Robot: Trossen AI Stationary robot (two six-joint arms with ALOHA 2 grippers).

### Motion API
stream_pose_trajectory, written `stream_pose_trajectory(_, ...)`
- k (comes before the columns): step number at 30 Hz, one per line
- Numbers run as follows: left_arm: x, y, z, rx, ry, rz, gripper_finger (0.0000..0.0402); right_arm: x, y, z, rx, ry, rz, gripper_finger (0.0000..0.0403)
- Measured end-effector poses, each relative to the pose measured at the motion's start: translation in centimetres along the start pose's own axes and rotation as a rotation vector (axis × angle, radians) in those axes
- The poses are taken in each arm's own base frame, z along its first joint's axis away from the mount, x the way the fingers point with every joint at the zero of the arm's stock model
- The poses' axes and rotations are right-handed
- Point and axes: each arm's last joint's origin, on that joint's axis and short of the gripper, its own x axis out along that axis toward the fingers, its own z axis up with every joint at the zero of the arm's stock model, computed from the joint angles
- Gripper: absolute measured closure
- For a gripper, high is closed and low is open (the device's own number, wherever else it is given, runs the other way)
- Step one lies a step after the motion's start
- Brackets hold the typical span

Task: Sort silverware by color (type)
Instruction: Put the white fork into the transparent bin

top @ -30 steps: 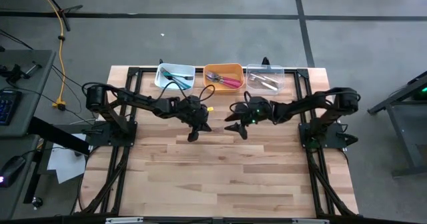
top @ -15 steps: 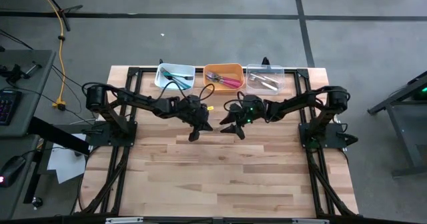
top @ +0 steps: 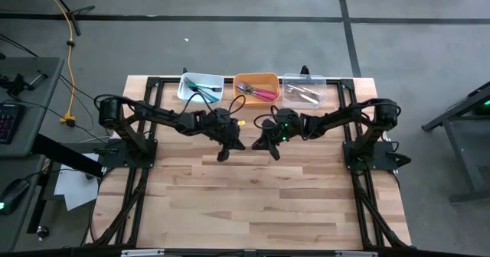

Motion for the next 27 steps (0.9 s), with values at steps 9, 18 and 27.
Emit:
stream_pose_trajectory(9,-0.2,0.0,0.1,-0.047,-0.002,0.017,0.0387,-0.3,0.1,0.3,-0.017,-0.009,-0.018,0.0399)
stream_pose_trajectory(18,-1.9,-0.6,0.7,0.008,0.003,0.071,0.0351,-4.7,2.2,3.3,-0.034,-0.003,-0.108,0.0401)
stream_pose_trajectory(27,-4.1,-1.2,-3.0,-0.031,-0.193,0.184,0.0355,-13.5,6.7,8.3,-0.068,0.122,-0.547,0.0402)
